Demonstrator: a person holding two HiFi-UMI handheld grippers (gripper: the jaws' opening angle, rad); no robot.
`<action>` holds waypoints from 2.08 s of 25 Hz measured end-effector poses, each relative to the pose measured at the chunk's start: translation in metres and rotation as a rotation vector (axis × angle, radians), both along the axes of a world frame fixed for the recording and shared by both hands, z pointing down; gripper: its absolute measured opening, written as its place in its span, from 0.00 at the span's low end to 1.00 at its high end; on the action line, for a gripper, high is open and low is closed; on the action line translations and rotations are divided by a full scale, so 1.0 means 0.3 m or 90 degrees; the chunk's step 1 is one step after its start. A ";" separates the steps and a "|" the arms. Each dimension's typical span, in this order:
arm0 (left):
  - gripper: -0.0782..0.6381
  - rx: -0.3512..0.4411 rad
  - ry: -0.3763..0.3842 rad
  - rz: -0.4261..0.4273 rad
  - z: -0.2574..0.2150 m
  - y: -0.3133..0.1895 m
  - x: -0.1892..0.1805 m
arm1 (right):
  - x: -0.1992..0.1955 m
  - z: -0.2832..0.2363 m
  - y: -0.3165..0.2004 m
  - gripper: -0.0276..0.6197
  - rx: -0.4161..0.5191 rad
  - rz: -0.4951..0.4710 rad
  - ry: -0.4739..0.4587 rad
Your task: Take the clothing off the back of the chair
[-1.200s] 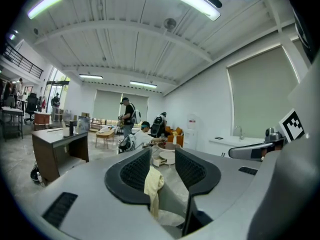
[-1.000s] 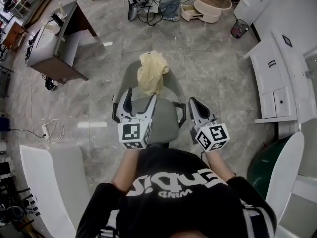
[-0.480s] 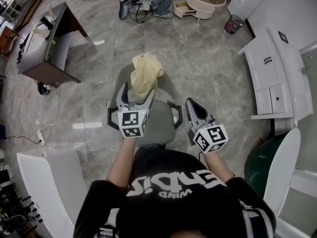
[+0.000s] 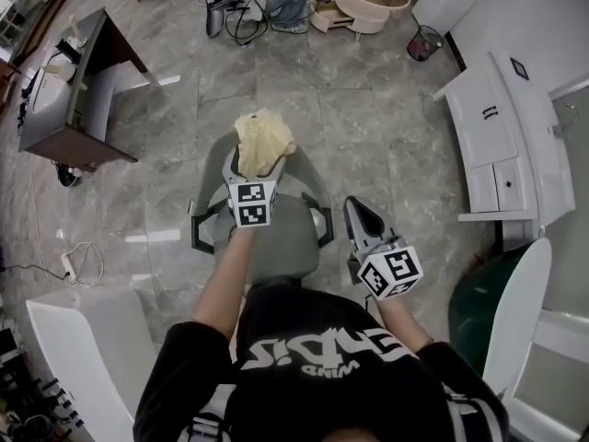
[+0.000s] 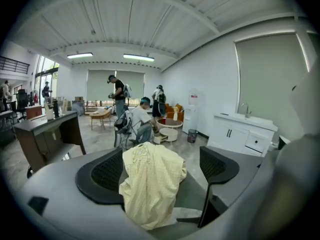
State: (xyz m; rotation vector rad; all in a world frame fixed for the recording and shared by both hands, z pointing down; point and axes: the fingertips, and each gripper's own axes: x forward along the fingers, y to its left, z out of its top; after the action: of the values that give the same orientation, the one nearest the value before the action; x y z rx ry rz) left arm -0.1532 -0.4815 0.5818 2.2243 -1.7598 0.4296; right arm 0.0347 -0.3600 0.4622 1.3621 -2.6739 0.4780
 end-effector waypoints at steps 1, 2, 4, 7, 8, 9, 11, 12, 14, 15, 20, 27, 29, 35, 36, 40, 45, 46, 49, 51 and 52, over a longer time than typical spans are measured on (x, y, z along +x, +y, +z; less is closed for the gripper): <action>0.76 -0.011 -0.004 0.001 0.031 -0.029 0.001 | 0.002 0.004 -0.008 0.06 -0.003 0.002 0.002; 0.76 -0.022 -0.008 0.003 0.063 -0.057 0.002 | 0.004 0.009 -0.015 0.06 -0.005 0.004 0.004; 0.76 -0.043 -0.017 0.005 0.126 -0.105 0.000 | 0.009 0.021 -0.029 0.06 -0.012 0.010 0.007; 0.76 -0.064 -0.029 0.007 0.199 -0.172 -0.009 | 0.023 0.041 -0.049 0.06 -0.023 0.024 0.013; 0.76 -0.074 -0.032 0.008 0.227 -0.189 -0.011 | 0.027 0.046 -0.056 0.06 -0.026 0.028 0.015; 0.76 -0.084 -0.035 0.007 0.255 -0.204 -0.014 | 0.030 0.051 -0.063 0.06 -0.028 0.032 0.017; 0.76 -0.095 -0.041 0.001 0.298 -0.229 -0.023 | 0.035 0.065 -0.073 0.06 -0.036 0.039 0.020; 0.76 -0.096 -0.044 -0.006 0.309 -0.240 -0.028 | 0.038 0.071 -0.079 0.06 -0.040 0.043 0.021; 0.76 -0.090 -0.051 -0.021 0.315 -0.253 -0.031 | 0.044 0.077 -0.091 0.06 -0.046 0.050 0.021; 0.76 -0.086 -0.054 -0.028 0.314 -0.256 -0.029 | 0.044 0.077 -0.098 0.06 -0.047 0.051 0.022; 0.76 -0.091 -0.074 -0.053 0.319 -0.259 -0.034 | 0.026 0.084 -0.117 0.06 -0.051 0.048 0.020; 0.62 -0.090 -0.106 -0.062 0.325 -0.246 -0.057 | 0.013 0.105 -0.108 0.06 -0.064 0.046 0.021; 0.56 -0.093 -0.112 -0.065 0.325 -0.244 -0.058 | 0.018 0.111 -0.107 0.06 -0.068 0.048 0.022; 0.35 -0.107 -0.076 -0.081 0.316 -0.237 -0.074 | 0.048 0.121 -0.107 0.06 -0.072 0.060 0.021; 0.34 -0.108 -0.068 -0.081 0.315 -0.236 -0.078 | 0.049 0.122 -0.106 0.06 -0.072 0.061 0.020; 0.33 -0.110 -0.052 -0.085 0.304 -0.230 -0.089 | 0.044 0.117 -0.098 0.06 -0.070 0.059 0.022; 0.32 -0.084 -0.039 -0.083 0.233 -0.234 -0.079 | 0.055 0.120 -0.089 0.06 -0.069 0.062 0.021; 0.32 -0.072 -0.038 -0.080 0.206 -0.237 -0.075 | 0.054 0.118 -0.087 0.06 -0.068 0.062 0.021; 0.32 -0.039 -0.034 -0.073 0.115 -0.242 -0.071 | 0.045 0.104 -0.079 0.06 -0.064 0.058 0.018; 0.32 -0.015 -0.031 -0.066 0.036 -0.249 -0.071 | 0.039 0.096 -0.075 0.06 -0.060 0.054 0.015; 0.32 -0.006 -0.029 -0.060 -0.008 -0.253 -0.068 | 0.038 0.093 -0.073 0.06 -0.058 0.053 0.012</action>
State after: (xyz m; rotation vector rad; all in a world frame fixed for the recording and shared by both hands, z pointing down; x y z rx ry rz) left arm -0.1737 -0.5574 0.5795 2.1311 -1.8729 0.4697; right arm 0.0461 -0.3820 0.4900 1.4492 -2.5544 0.5835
